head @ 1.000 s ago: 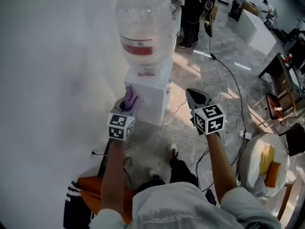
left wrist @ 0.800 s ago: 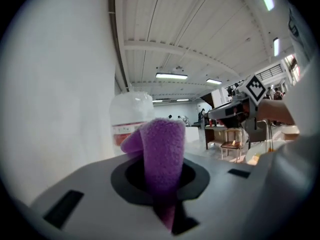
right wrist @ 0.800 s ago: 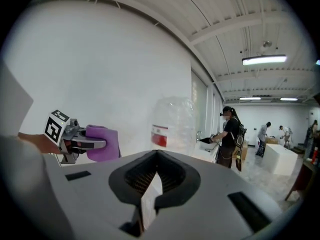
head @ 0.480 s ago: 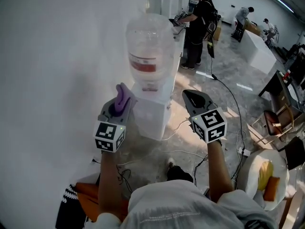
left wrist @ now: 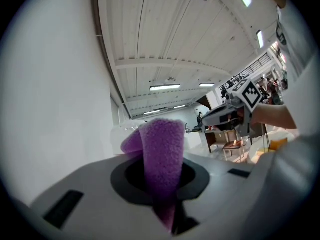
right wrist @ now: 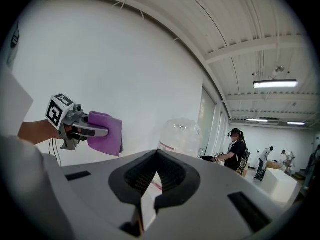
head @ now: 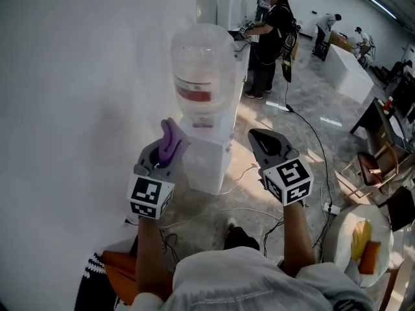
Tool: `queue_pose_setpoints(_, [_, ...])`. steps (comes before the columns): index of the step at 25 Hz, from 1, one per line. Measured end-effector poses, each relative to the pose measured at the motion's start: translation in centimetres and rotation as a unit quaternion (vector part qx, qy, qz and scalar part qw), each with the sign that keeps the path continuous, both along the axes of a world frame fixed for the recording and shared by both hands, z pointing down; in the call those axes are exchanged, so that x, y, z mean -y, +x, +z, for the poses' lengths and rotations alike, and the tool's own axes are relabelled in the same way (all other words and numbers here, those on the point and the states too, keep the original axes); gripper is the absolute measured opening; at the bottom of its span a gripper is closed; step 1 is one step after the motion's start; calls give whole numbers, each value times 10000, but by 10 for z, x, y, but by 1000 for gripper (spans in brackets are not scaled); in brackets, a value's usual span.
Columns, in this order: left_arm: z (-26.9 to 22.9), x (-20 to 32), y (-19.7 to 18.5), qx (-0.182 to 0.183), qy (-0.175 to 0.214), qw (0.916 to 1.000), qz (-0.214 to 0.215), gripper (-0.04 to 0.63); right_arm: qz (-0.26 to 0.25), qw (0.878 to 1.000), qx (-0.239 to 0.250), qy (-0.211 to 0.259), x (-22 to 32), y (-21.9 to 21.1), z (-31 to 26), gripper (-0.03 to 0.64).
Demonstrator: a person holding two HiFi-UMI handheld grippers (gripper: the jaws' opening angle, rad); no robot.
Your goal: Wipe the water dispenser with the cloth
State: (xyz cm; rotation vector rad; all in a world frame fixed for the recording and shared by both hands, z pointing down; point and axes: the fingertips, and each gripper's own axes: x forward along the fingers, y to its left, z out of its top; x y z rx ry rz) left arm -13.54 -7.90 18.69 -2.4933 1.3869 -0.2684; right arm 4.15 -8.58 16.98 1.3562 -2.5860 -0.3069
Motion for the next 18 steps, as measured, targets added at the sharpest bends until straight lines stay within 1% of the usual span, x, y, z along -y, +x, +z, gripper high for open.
queue_pose_setpoints(7, [11,-4,-1,17,-131,9999,7,55,-70,10000,29,-23,-6,-7,4,14])
queue_pose_setpoints(12, [15,-7,-2,-73,-193,9998,16,55,-61,9998,-76,-172,-6,-8,15,14])
queue_pose_setpoints(14, [17,-8,-4,-41,-202,9998,-12,55,-78,9998,-75,-186,-7,-10,15,14])
queue_pose_setpoints(18, [16,-8,-5,28,-184,9998,-21,55,-189,9998,-8,-23,-6,-20,7,14])
